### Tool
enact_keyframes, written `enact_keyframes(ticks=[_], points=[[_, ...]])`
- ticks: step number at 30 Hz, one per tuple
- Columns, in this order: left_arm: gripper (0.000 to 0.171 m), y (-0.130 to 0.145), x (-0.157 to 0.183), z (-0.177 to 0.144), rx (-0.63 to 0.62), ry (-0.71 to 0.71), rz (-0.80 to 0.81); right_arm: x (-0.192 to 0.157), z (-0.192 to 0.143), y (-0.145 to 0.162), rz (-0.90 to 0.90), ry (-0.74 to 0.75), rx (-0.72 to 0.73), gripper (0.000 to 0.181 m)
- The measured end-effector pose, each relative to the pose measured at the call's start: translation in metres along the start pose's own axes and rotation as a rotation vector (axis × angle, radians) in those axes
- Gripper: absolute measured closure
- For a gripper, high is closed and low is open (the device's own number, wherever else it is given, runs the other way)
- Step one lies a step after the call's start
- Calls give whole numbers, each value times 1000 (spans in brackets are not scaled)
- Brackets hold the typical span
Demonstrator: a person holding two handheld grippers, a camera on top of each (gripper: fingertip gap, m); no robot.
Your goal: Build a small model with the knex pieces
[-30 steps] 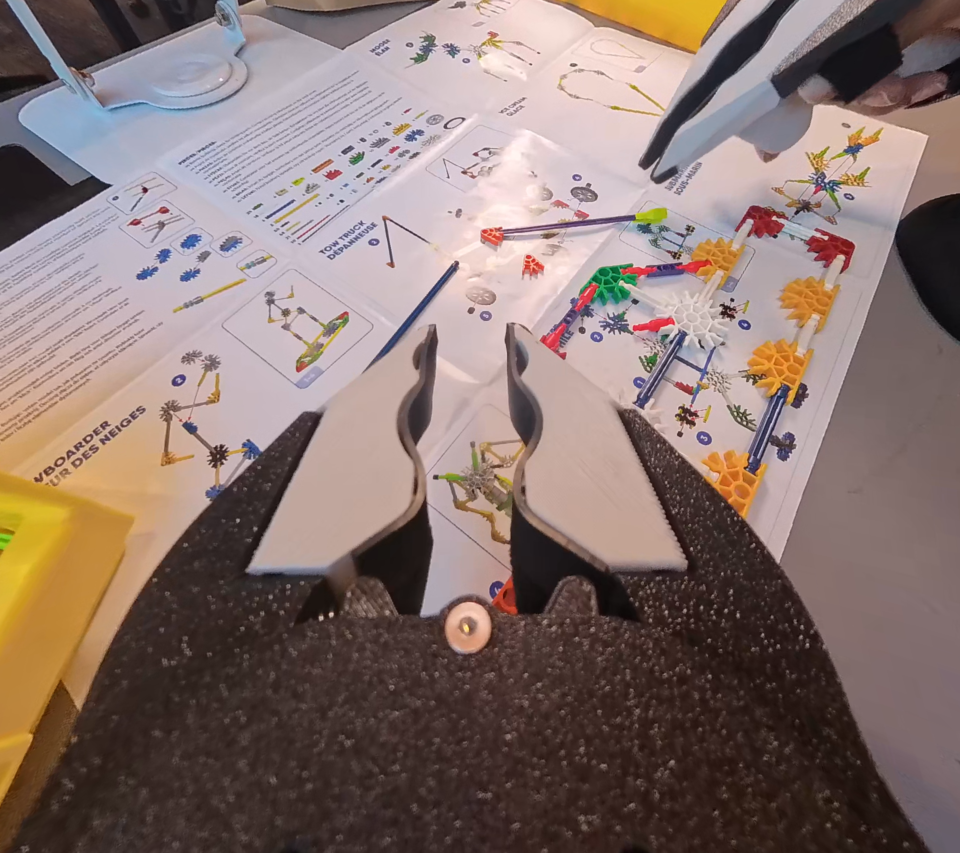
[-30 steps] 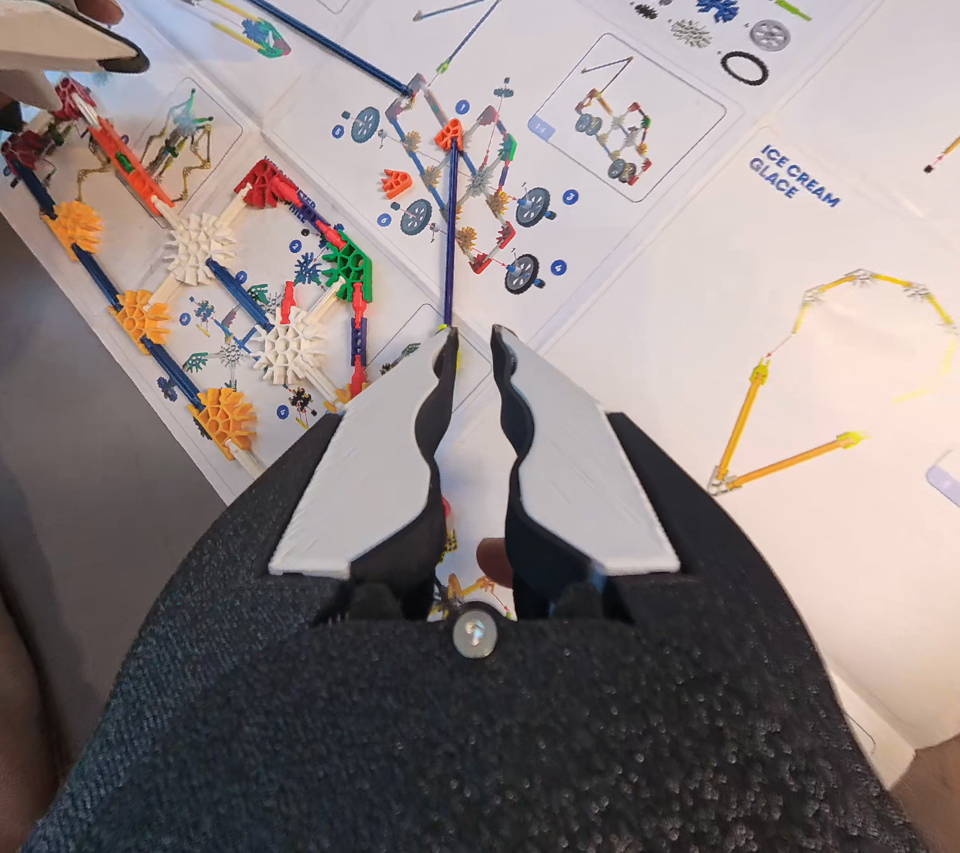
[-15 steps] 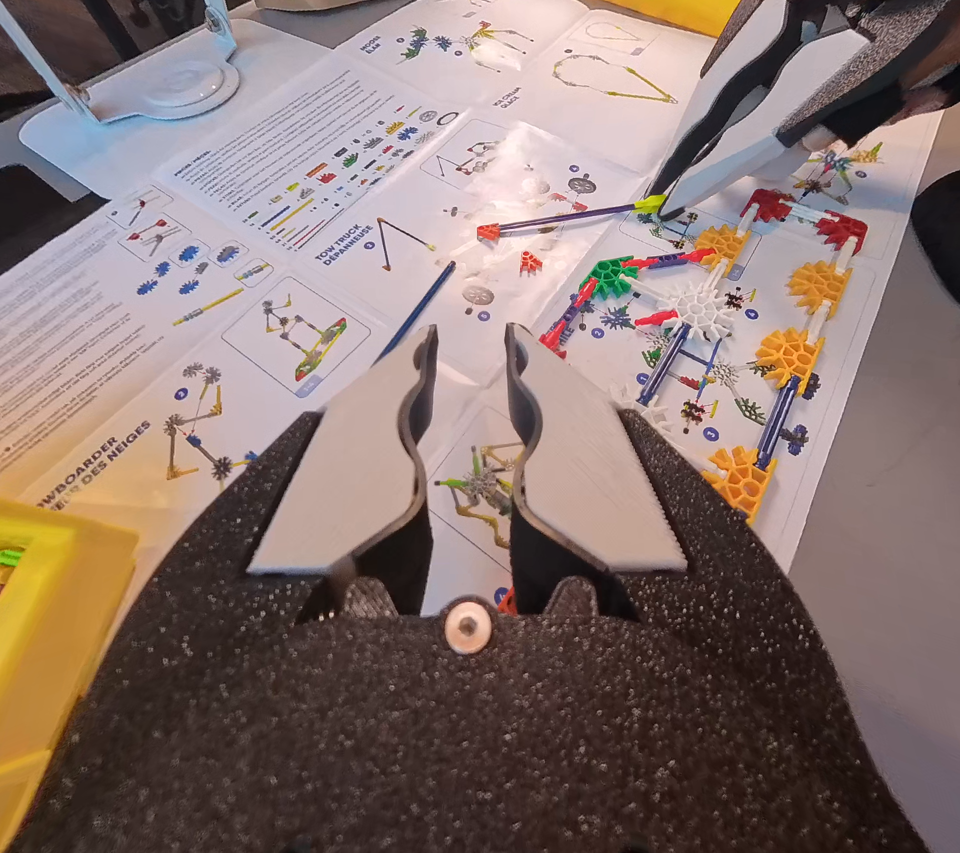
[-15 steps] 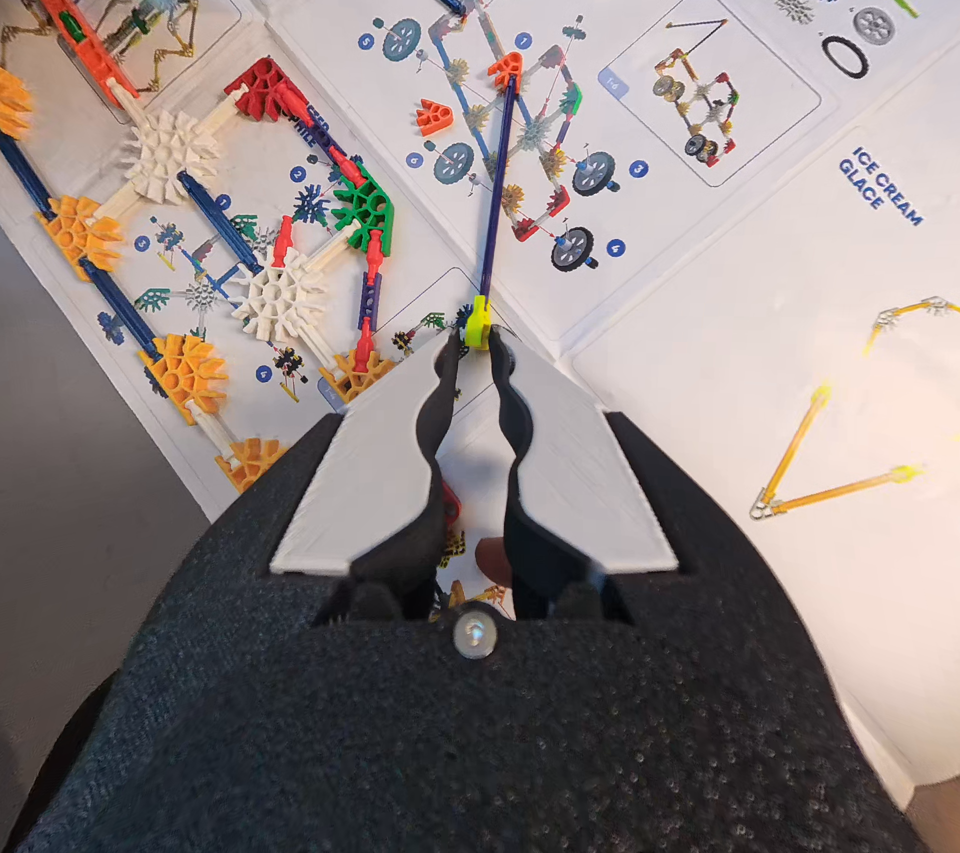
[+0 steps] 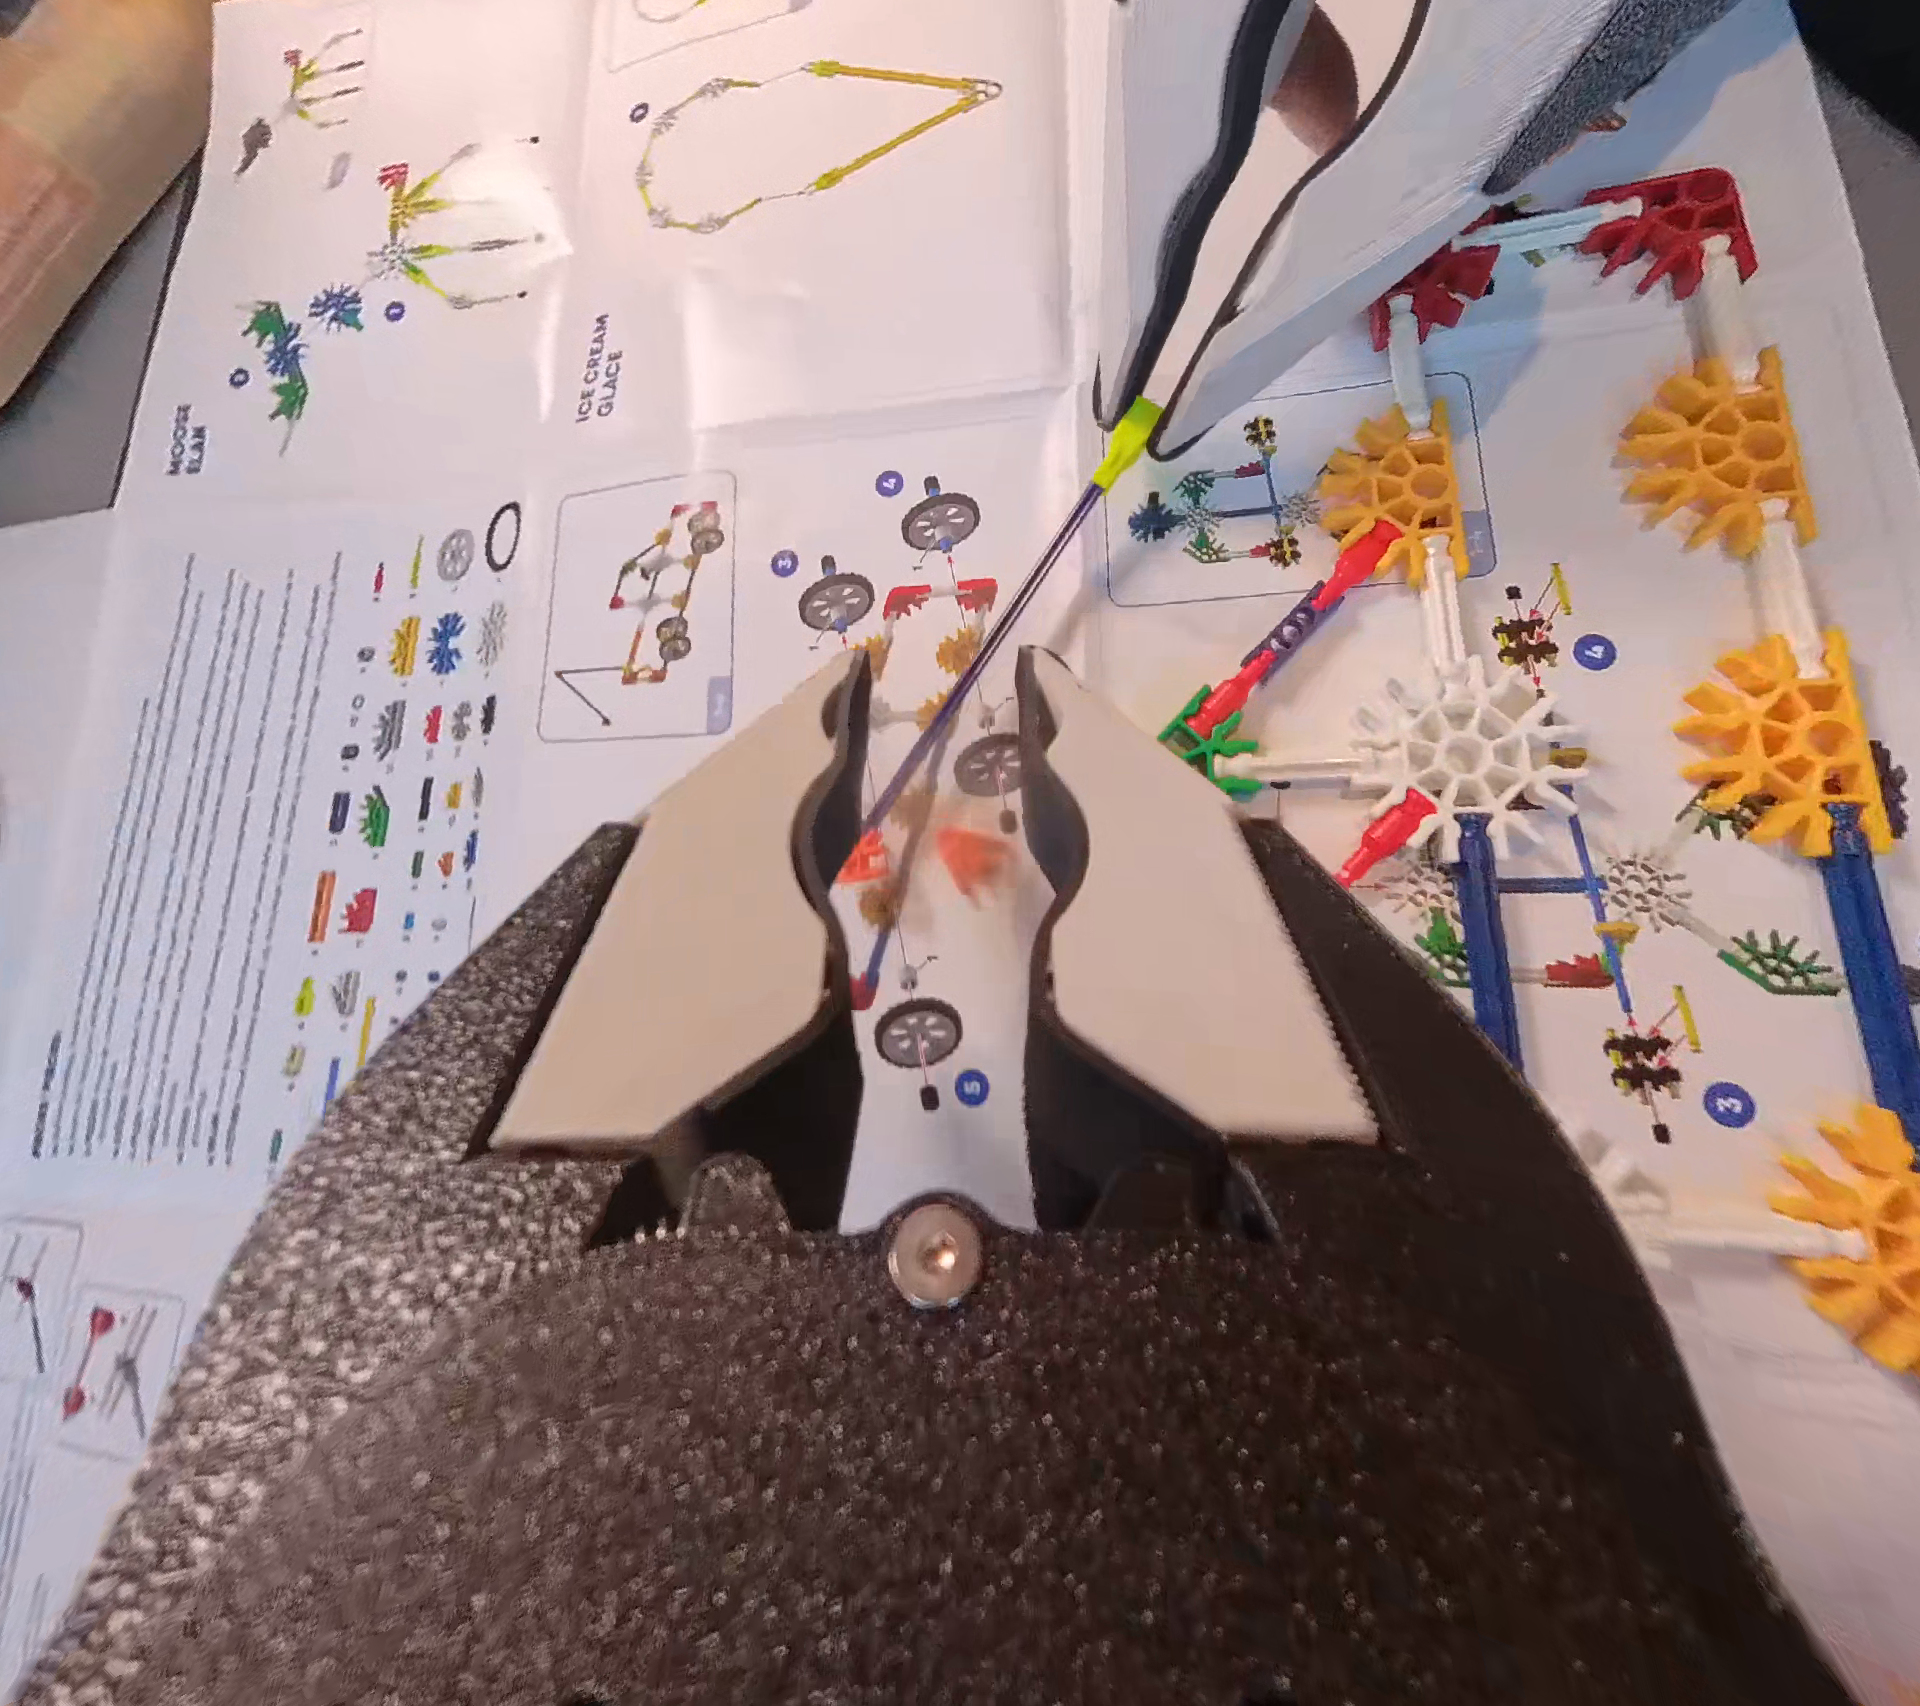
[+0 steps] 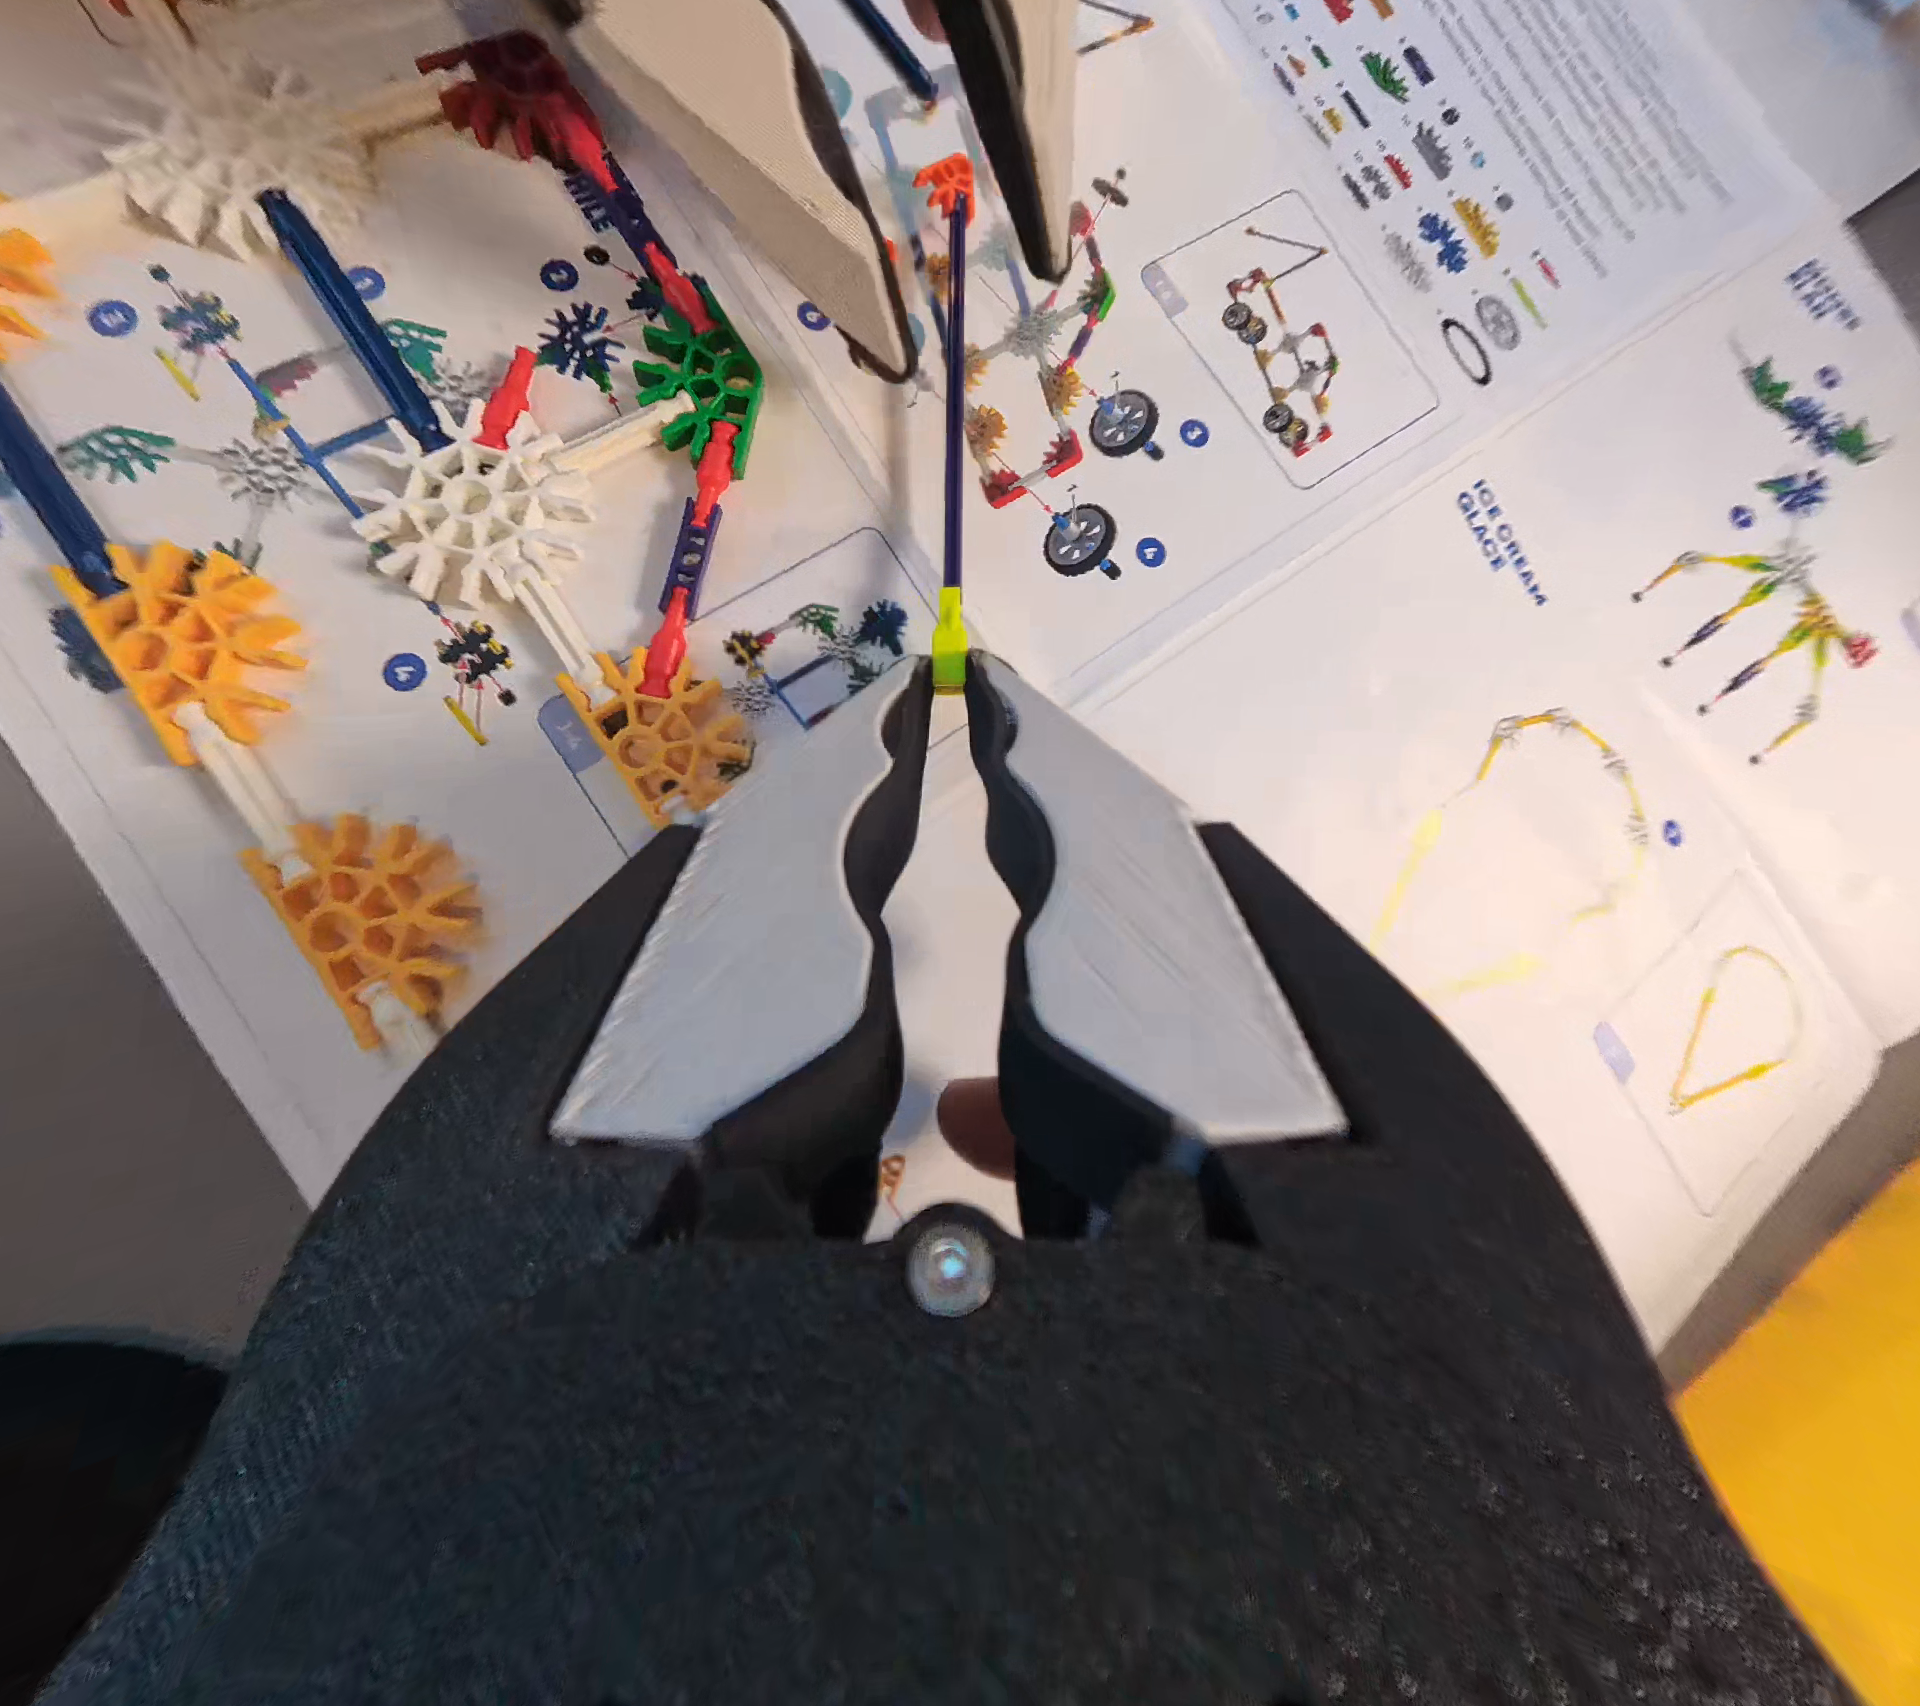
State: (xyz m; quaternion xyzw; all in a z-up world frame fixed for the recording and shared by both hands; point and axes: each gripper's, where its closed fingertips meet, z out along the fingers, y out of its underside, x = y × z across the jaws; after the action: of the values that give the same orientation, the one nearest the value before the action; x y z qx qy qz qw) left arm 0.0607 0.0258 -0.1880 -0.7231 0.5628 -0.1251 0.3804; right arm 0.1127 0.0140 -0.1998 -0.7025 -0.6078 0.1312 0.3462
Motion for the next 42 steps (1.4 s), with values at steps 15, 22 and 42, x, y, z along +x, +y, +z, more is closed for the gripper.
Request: enact_keyframes(ticks=[15,22,42], points=[[169,0,5,1,40,94,164,13,-23,-23,-358,234,149,176],[171,-9,7,-10,110,-66,341,5,-34,-31,-22,4,287,166],[171,-40,20,-48,219,-482,732,-5,-65,-50,481,-460,517,160]])
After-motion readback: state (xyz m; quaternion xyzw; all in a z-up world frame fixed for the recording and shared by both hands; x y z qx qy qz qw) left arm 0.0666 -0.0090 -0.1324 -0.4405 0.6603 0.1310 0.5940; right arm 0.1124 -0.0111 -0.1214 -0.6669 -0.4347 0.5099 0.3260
